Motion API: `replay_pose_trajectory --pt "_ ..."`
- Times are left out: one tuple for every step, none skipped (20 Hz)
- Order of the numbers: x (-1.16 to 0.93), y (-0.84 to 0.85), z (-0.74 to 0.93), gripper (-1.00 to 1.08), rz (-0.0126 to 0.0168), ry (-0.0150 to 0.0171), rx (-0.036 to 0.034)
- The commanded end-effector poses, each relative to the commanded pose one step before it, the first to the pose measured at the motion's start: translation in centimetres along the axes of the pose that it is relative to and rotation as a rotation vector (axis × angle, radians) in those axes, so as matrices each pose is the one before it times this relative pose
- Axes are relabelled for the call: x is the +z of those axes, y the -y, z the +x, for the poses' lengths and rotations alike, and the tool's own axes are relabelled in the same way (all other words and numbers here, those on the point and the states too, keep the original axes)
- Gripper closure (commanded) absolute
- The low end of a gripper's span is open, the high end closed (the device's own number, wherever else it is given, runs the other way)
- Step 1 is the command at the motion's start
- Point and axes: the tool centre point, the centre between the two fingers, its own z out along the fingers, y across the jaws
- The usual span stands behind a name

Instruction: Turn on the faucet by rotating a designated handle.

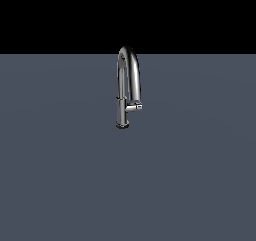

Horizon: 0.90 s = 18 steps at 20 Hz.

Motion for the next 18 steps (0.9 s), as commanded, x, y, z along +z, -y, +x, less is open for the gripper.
replay_pose_trajectory --pt "0.000 -0.001 0.000 1.08 0.00000 0.00000 0.00000" --pt "-0.010 0.021 -0.003 1.08 0.00000 0.00000 0.00000" --pt "0.015 -0.010 0.053 1.08 0.00088 0.00130 0.00094" --pt "0.009 0.010 0.066 1.08 0.00116 0.00169 0.00123" --pt "0.012 0.015 0.091 1.08 0.00161 0.00234 0.00170" --pt "0.014 0.022 0.115 1.08 0.00204 0.00297 0.00215" --pt "0.019 0.023 0.143 1.08 0.00254 0.00369 0.00267" --pt "0.021 0.029 0.168 1.08 0.00299 0.00434 0.00314" --pt "0.025 0.033 0.195 1.08 0.00346 0.00503 0.00364" --pt "0.029 0.037 0.222 1.08 0.00393 0.00572 0.00414" --pt "0.032 0.042 0.248 1.08 0.00441 0.00641 0.00464" --pt "0.035 0.048 0.274 1.08 0.00487 0.00708 0.00512" --pt "0.039 0.051 0.302 1.08 0.00537 0.00780 0.00565" --pt "0.042 0.055 0.330 1.08 0.00586 0.00852 0.00616" --pt "0.046 0.060 0.358 1.08 0.00635 0.00924 0.00668" --pt "0.049 0.065 0.385 1.08 0.00685 0.00996 0.00720" --pt "0.053 0.068 0.415 1.08 0.00737 0.01072 0.00775" --pt "0.056 0.074 0.443 1.08 0.00787 0.01144 0.00827"
